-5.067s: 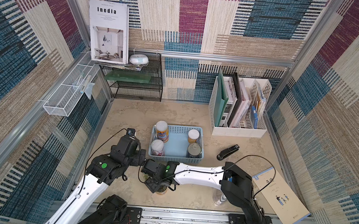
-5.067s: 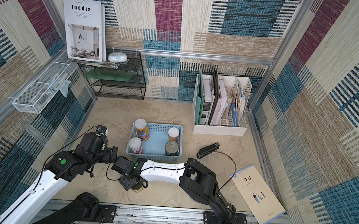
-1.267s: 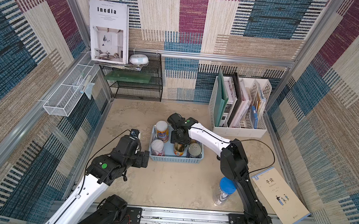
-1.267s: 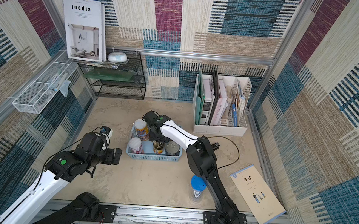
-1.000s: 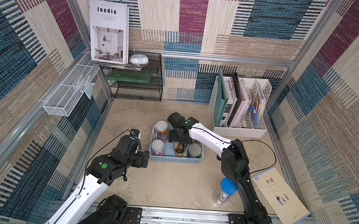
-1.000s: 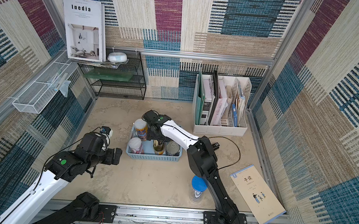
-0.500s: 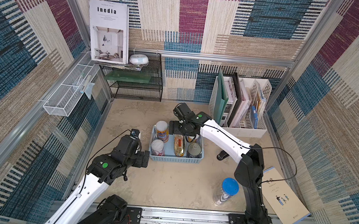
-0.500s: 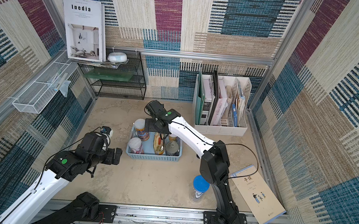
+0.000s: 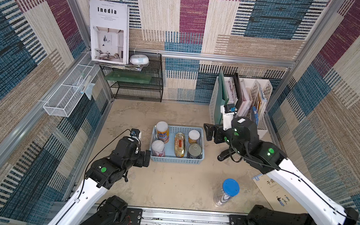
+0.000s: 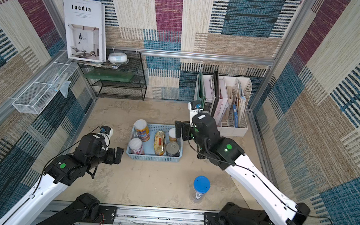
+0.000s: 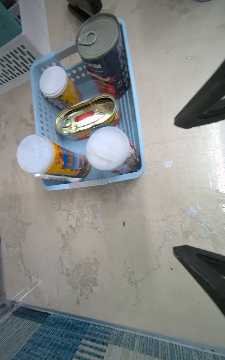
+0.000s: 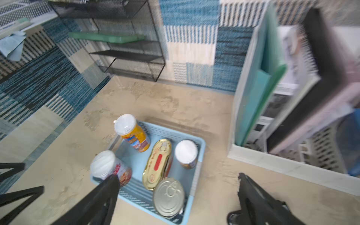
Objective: Put the canned food in the basket
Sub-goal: Reset both arms
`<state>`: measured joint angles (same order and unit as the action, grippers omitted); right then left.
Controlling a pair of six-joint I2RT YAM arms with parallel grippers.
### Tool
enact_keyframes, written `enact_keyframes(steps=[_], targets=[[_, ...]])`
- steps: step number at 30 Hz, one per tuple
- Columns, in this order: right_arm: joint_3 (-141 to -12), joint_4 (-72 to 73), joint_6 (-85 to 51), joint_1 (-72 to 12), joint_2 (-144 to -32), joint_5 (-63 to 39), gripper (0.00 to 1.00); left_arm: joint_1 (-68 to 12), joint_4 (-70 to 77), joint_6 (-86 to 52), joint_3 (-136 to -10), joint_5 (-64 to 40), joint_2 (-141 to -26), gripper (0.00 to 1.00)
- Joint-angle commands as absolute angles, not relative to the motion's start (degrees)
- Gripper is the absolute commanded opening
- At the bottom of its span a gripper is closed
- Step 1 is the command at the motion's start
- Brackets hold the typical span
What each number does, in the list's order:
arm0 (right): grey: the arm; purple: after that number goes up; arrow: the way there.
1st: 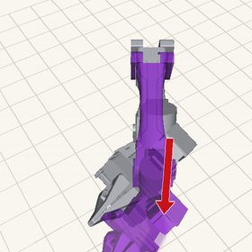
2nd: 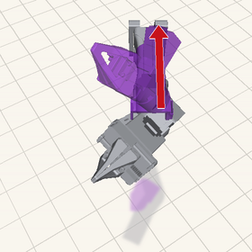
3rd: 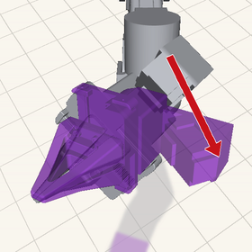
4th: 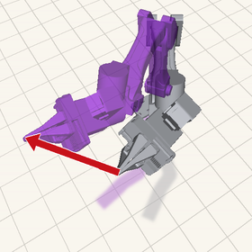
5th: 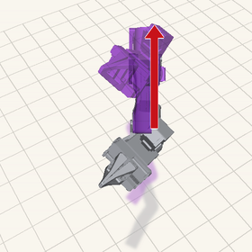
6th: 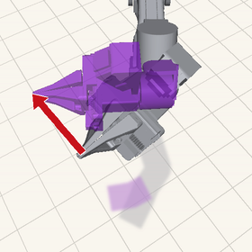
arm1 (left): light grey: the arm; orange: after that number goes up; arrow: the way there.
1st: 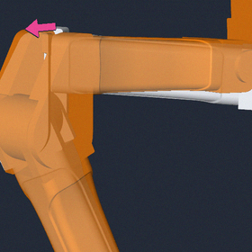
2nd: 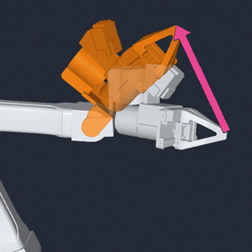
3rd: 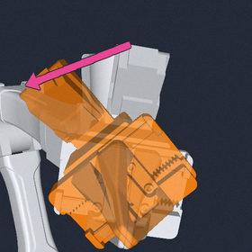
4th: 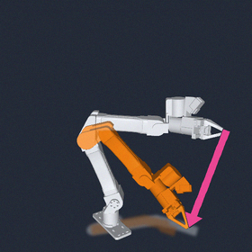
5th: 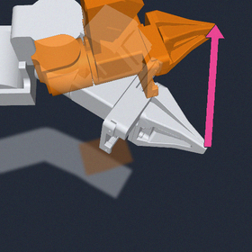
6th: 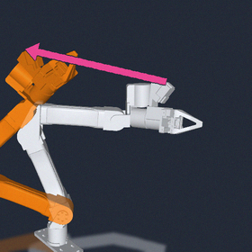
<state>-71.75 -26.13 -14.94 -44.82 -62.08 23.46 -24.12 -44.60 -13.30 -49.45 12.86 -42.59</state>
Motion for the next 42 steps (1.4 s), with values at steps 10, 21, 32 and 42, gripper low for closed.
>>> enact_keyframes(steps=[10, 21, 32, 42], targets=[[-46.5, -6.4, -4.9, -20.5, -45.1, 21.3, 0.99, -24.1, -12.0, -8.0, -32.9, 32.3, -31.2, 0.99], [-33.3, 11.4, -12.2, 3.1, -53.3, 3.0, 0.99, -23.8, 7.2, -4.7, -26.5, 41.6, -46.9, 0.99], [-16.2, 37.5, -10.0, 3.1, -61.1, 11.5, 0.99, -18.8, 27.5, 0.6, -15.6, 40.6, -53.1, 0.99], [-12.2, 56.7, -4.0, 3.1, -72.3, 9.3, 0.99, -10.9, 44.1, 3.1, -16.2, 28.9, -70.9, 0.99]])
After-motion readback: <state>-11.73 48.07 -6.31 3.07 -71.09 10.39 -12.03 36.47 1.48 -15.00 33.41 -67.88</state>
